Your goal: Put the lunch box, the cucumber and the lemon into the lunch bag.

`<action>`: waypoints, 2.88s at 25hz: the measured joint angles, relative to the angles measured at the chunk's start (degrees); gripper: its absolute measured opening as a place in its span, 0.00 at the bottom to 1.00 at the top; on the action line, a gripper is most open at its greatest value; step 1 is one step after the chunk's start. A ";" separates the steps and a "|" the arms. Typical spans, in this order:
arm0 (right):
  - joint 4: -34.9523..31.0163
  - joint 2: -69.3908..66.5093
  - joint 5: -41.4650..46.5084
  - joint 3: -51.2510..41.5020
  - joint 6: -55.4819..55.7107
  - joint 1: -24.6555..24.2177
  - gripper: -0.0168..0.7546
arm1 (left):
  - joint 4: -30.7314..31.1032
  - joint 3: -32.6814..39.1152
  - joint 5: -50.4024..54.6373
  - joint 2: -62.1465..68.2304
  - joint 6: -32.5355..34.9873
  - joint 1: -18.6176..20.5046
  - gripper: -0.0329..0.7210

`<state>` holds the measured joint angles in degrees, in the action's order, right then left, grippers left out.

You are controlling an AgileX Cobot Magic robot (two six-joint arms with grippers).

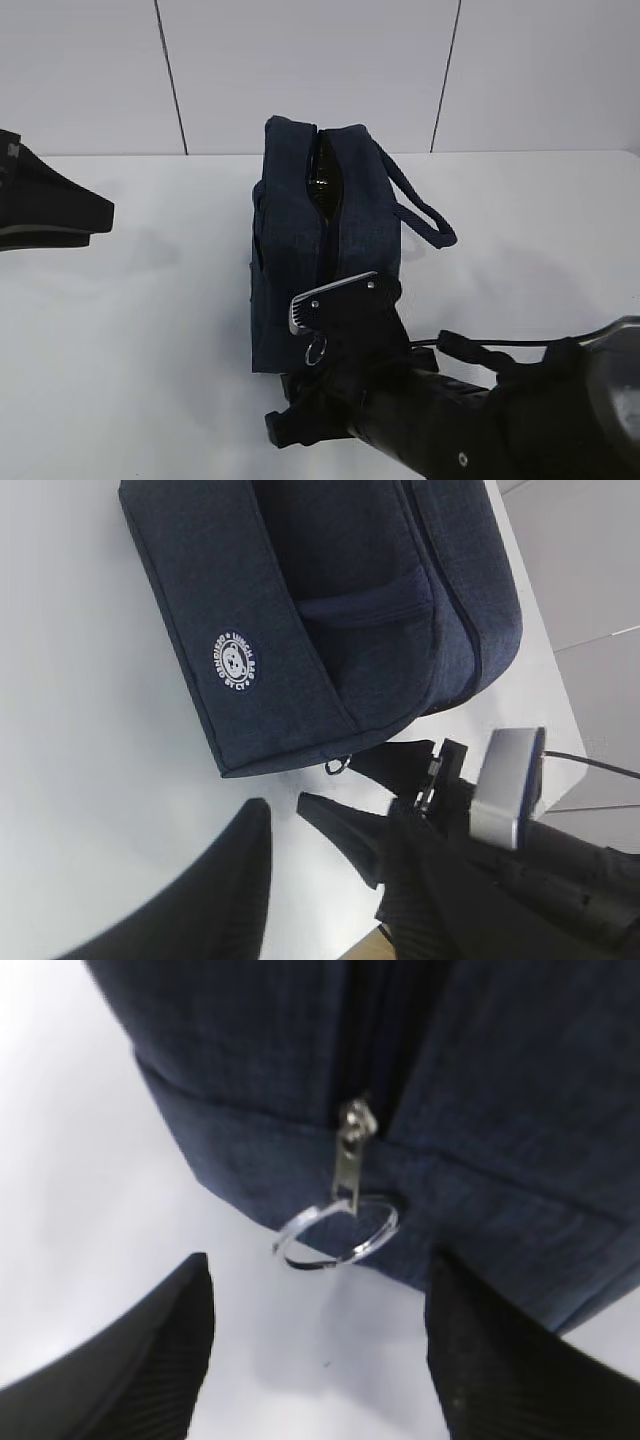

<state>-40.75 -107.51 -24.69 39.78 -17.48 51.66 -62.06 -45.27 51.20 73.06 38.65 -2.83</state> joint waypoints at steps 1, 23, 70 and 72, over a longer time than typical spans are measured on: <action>-0.61 -0.66 0.00 0.23 0.14 0.25 0.68 | 0.00 0.00 0.00 0.00 0.00 0.00 0.41; -16.71 -2.28 -3.62 3.43 1.13 2.82 0.62 | 0.26 0.00 0.00 0.00 0.09 0.00 0.41; -35.10 7.84 0.69 3.43 -36.51 2.82 0.03 | 0.98 0.00 0.10 0.00 0.45 0.00 0.41; -35.58 8.82 0.92 3.43 -38.28 2.82 0.03 | 1.10 0.00 0.10 0.00 0.45 0.00 0.41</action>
<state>-76.33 -98.69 -23.77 43.21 -55.76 54.48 -60.96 -45.27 51.30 73.06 39.10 -2.83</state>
